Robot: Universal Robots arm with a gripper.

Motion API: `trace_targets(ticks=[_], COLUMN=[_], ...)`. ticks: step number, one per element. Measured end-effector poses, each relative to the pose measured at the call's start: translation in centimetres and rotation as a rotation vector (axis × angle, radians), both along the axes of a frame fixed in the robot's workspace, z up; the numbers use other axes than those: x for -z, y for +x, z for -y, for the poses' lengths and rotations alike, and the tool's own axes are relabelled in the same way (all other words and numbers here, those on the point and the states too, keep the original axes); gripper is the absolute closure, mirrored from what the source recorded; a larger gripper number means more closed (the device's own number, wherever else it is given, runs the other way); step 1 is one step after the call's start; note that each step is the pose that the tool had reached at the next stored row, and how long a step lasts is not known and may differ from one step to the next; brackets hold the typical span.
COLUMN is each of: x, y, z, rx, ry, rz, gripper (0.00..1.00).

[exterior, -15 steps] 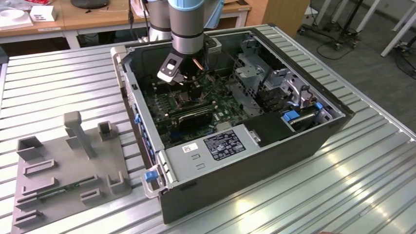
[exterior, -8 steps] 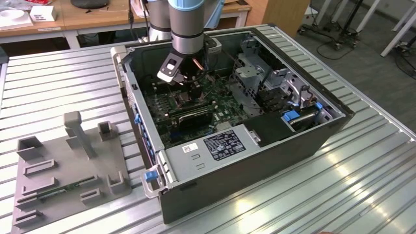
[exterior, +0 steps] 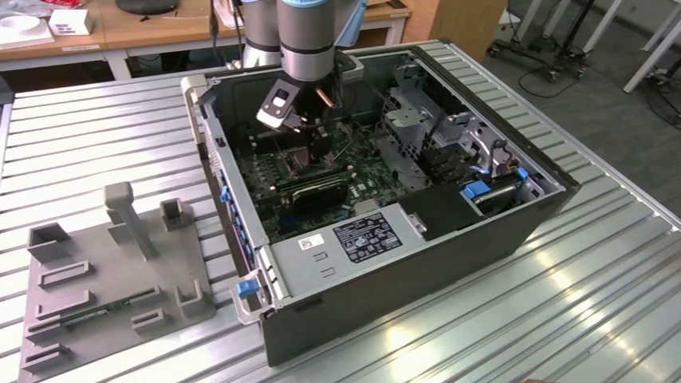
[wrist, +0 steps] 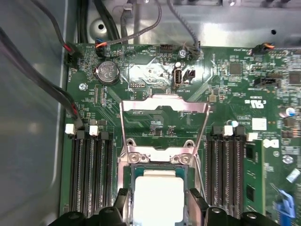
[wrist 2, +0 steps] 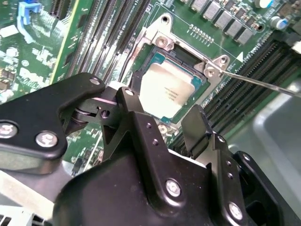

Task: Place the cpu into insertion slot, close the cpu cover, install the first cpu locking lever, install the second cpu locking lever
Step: 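Place the cpu into insertion slot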

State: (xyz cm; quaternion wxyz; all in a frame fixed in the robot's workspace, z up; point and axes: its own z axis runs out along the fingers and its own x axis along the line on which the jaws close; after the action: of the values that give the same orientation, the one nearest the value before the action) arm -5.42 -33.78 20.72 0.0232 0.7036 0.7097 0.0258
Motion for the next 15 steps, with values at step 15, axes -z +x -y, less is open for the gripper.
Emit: trace_targets(ticks=[15], x=[-0.49], y=[0.0], z=[0.0], rx=[0.0], ry=[0.0001], rz=[0.0], gripper=[0.4])
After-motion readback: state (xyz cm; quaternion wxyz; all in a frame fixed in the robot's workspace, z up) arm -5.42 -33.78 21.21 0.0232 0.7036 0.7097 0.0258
